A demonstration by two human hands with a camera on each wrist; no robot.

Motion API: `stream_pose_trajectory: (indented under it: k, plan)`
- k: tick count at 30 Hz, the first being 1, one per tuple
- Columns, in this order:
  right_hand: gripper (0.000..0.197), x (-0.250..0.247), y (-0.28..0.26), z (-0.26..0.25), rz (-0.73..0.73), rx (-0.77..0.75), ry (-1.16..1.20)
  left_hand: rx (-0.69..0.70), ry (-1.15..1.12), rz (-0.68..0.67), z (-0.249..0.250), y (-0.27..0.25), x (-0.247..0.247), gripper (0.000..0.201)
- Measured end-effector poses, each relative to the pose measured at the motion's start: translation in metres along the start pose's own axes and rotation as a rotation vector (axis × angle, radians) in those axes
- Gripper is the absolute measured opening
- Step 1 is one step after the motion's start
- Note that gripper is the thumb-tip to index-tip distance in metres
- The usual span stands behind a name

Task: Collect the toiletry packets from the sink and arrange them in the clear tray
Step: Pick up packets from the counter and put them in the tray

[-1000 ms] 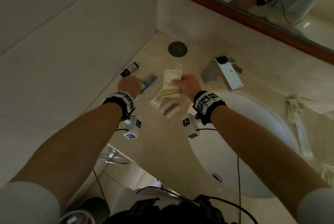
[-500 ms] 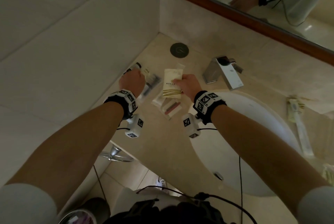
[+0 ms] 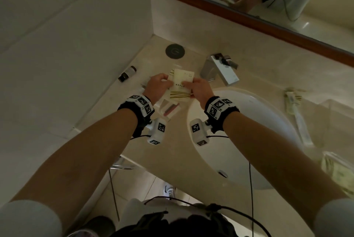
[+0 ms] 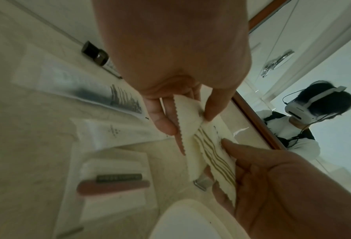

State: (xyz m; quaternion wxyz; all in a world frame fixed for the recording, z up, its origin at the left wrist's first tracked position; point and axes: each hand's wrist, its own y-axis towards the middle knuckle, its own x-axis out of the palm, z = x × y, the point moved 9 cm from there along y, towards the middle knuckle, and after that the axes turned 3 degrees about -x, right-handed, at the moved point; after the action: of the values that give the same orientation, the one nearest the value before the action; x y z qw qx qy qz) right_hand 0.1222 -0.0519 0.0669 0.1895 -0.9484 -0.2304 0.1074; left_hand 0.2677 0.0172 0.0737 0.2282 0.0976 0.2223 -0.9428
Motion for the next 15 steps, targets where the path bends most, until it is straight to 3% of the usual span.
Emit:
stream_pose_trajectory:
  k: [5,13,15]
  plan:
    - [0.022,-0.037,-0.019,0.015,0.066,0.014,0.01,-0.045,0.034,-0.119,-0.006,-0.012,0.036,0.005]
    - [0.004,-0.109,-0.059,0.042,0.193,0.026,0.032,-0.038,0.152,-0.243,0.0,-0.035,0.108,0.016]
    - [0.01,-0.131,-0.069,0.049,0.227,0.036,0.054,-0.004,0.205,-0.273,0.008,-0.042,0.131,0.017]
